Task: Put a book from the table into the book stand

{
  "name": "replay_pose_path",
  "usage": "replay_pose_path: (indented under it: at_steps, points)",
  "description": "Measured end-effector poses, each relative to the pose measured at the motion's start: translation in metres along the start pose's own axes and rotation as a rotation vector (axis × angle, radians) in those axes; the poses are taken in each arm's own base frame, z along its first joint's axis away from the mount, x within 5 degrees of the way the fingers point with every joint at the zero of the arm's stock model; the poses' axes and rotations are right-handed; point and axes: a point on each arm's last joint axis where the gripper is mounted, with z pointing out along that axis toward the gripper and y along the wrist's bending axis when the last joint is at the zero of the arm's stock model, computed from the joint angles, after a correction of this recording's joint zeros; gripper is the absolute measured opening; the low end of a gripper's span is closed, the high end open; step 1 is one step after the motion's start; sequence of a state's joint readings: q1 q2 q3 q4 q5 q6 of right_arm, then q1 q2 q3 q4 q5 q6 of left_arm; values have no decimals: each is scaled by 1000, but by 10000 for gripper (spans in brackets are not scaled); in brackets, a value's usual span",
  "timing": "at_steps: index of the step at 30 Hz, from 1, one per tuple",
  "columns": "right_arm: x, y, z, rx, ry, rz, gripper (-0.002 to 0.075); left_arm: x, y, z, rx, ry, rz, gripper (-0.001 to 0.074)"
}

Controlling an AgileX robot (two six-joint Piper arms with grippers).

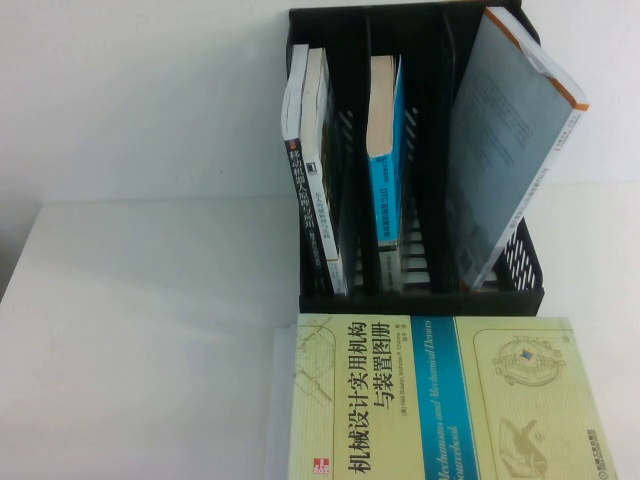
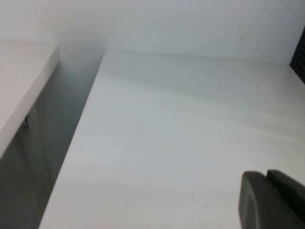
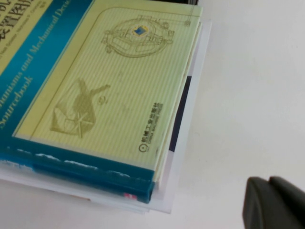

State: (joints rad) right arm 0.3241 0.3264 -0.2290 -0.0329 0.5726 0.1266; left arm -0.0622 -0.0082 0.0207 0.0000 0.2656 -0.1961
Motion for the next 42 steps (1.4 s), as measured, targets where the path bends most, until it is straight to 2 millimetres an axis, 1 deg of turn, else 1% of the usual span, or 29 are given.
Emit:
replay_pose_path:
  at_steps: [4, 15, 32, 35, 39, 42]
  points:
    - [0, 0, 0, 0, 0, 0, -1, 4, -1, 0, 29, 48, 16, -1]
    - [0, 0, 0, -1, 0, 1, -1, 5, -9, -1, 164, 69, 86, -2]
    - [0, 0, 0, -1, 0, 1, -1, 6, -9, -1, 168, 77, 92, -2]
    - [3, -1, 1, 8, 3, -9, -1, 6, -9, -1, 167, 77, 93, -2]
    - [10, -9, 1, 83, -59, 38, -1, 6, -9, -1, 167, 77, 94, -2]
    - [16, -14, -2, 147, -160, 84, -1, 5, -9, -1, 167, 75, 94, -2]
